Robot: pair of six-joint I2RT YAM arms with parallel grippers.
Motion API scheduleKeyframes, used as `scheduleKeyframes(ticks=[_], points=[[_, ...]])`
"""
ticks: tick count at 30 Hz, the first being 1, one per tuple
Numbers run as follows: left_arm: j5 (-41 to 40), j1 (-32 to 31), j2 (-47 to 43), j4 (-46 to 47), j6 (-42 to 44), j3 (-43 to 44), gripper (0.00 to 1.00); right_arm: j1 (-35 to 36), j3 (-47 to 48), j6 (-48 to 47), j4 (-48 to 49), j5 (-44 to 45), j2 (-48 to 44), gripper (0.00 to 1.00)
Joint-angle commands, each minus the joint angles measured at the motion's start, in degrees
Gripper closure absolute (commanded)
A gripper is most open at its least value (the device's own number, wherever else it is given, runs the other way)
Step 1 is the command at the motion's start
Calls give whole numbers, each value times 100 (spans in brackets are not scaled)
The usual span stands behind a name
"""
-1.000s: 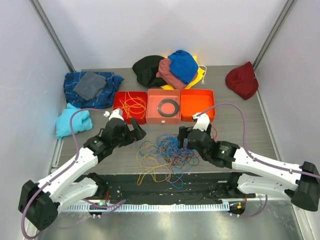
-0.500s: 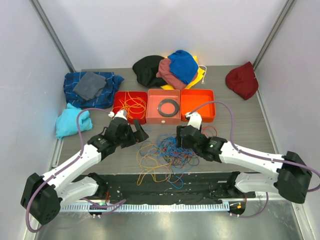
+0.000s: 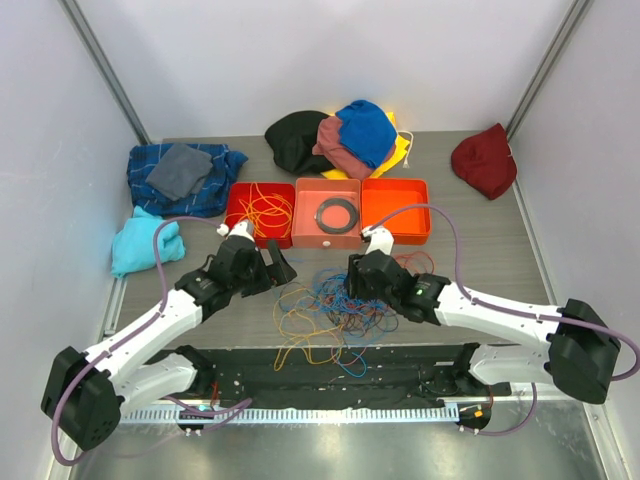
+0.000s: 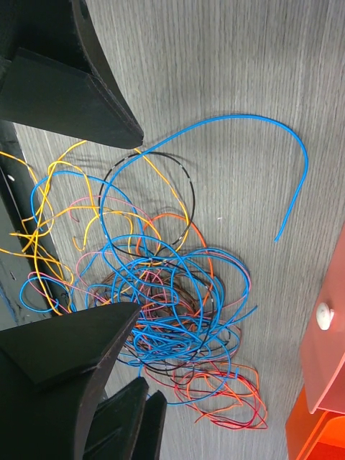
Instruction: Untangle the cables
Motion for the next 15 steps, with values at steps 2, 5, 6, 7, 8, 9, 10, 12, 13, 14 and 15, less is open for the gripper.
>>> scheduleKeyframes(ticks=[2,5,6,7,8,9,10,12,13,14,15], points=[[102,1,64,307,29,6,8,15,-33,-35,256,-230,105,53],[110,1,82,281,38,-2,8,15,-51,-52,326,-265,219,56],[102,1,73,263,38,-2,8,15,-51,-61,335,-256,254,57],[101,1,64,272,47,-11,8,15,-42,-61,335,-239,298,58],[101,1,64,272,47,-20,8,15,-42,-87,353,-239,333,58],[93,1,56,272,56,-11,8,15,-33,-96,344,-213,360,58],[93,1,56,263,56,-11,8,6,-33,-105,335,-186,386,58],[93,1,91,272,64,-11,8,6,-24,-114,327,-186,483,59],[101,1,99,281,64,-20,8,6,-16,-105,327,-186,509,59],[101,9,117,281,64,-20,8,15,-16,-105,335,-195,544,59],[110,-8,126,289,64,-29,8,15,-16,-96,335,-195,562,60]])
